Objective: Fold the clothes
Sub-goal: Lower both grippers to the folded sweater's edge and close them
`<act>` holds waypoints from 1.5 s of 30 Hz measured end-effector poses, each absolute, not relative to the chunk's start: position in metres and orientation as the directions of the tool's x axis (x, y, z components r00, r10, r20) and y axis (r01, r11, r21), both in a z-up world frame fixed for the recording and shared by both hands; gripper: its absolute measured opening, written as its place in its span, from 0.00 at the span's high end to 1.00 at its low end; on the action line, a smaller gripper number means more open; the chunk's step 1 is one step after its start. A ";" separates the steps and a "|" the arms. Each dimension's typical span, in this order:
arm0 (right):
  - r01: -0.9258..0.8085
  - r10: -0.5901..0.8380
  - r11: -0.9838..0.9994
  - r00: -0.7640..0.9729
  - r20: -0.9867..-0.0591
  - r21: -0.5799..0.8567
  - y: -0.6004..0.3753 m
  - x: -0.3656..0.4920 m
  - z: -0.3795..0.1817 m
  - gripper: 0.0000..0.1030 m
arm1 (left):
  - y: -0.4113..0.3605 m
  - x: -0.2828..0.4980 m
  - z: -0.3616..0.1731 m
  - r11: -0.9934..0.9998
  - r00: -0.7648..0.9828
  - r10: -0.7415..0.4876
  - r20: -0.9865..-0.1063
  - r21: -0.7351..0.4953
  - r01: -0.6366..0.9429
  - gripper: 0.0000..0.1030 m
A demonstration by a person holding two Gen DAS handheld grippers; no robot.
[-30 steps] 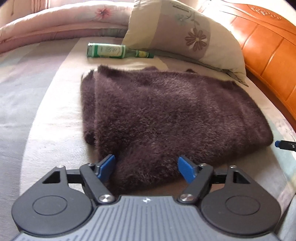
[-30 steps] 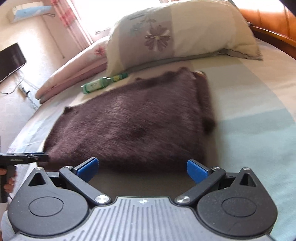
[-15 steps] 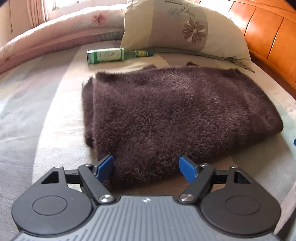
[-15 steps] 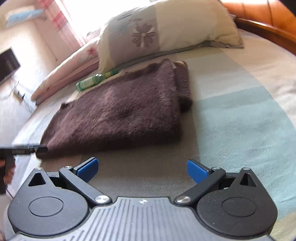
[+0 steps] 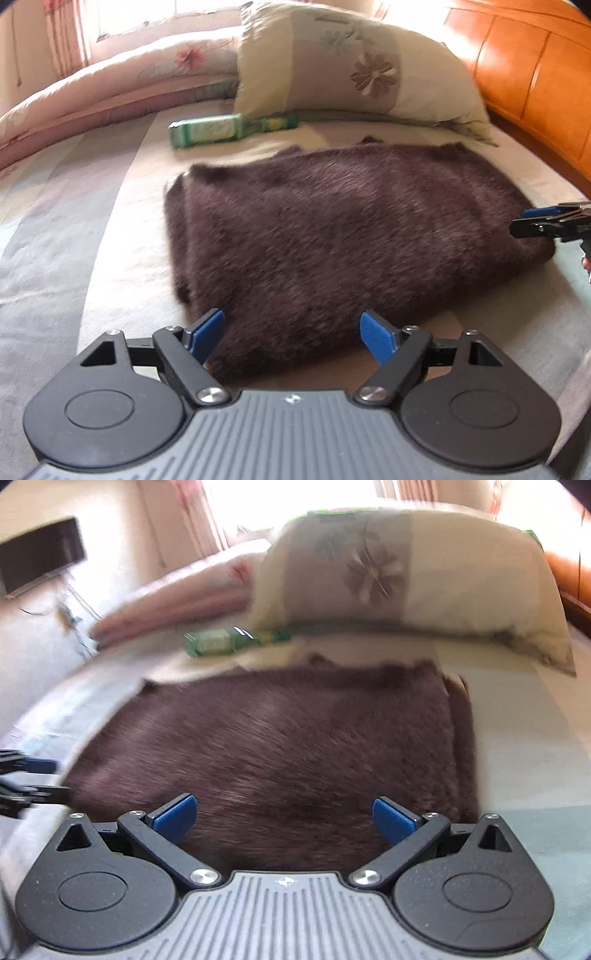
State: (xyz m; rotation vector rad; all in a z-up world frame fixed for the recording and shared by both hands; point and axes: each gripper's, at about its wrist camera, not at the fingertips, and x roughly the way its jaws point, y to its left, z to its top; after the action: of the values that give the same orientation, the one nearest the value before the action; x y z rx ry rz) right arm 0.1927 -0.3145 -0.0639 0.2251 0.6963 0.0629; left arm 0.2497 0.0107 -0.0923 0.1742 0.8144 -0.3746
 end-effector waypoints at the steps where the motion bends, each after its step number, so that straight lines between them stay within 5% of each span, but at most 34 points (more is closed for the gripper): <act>1: 0.031 0.121 0.975 0.761 -0.637 0.221 -0.318 0.194 -0.067 0.00 | 0.013 0.249 -0.092 0.920 0.629 -0.258 -0.733 0.012 0.391 0.21; 7: -0.015 0.041 0.999 0.763 -0.645 0.047 -0.303 0.174 -0.062 0.00 | -0.002 0.229 -0.089 0.833 0.657 -0.276 -0.702 0.166 0.527 0.20; 12: -0.121 -0.138 0.932 0.755 -0.641 -0.343 -0.261 0.158 -0.067 0.01 | -0.050 0.193 -0.111 0.597 0.746 -0.204 -0.635 0.523 0.608 0.20; 17: -0.206 -0.250 0.798 0.741 -0.623 -0.566 -0.237 0.159 -0.092 0.02 | -0.078 0.174 -0.152 0.330 0.847 -0.146 -0.511 0.782 0.528 0.20; 22: -0.251 -0.336 0.655 0.748 -0.572 -0.713 -0.221 0.163 -0.115 0.02 | -0.082 0.187 -0.166 0.292 0.873 -0.105 -0.476 0.824 0.485 0.19; 34: -0.271 -0.310 0.556 0.810 -0.498 -0.786 -0.190 0.205 -0.121 0.00 | -0.103 0.214 -0.171 0.206 0.893 -0.145 -0.426 0.870 0.449 0.16; 40: -0.264 -0.363 0.547 0.780 -0.509 -0.794 -0.219 0.197 -0.119 0.00 | -0.071 0.226 -0.178 0.186 0.915 -0.056 -0.400 0.896 0.404 0.14; 45: -0.247 -0.396 0.534 0.772 -0.497 -0.809 -0.229 0.193 -0.123 0.04 | -0.089 0.215 -0.187 0.103 0.932 -0.093 -0.350 0.928 0.359 0.26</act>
State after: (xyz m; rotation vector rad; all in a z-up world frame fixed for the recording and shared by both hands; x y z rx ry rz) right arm 0.1934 -0.2289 -0.1231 -1.0269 0.7148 -0.0986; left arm 0.2148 -0.0894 -0.1867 1.4321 0.2243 -0.3372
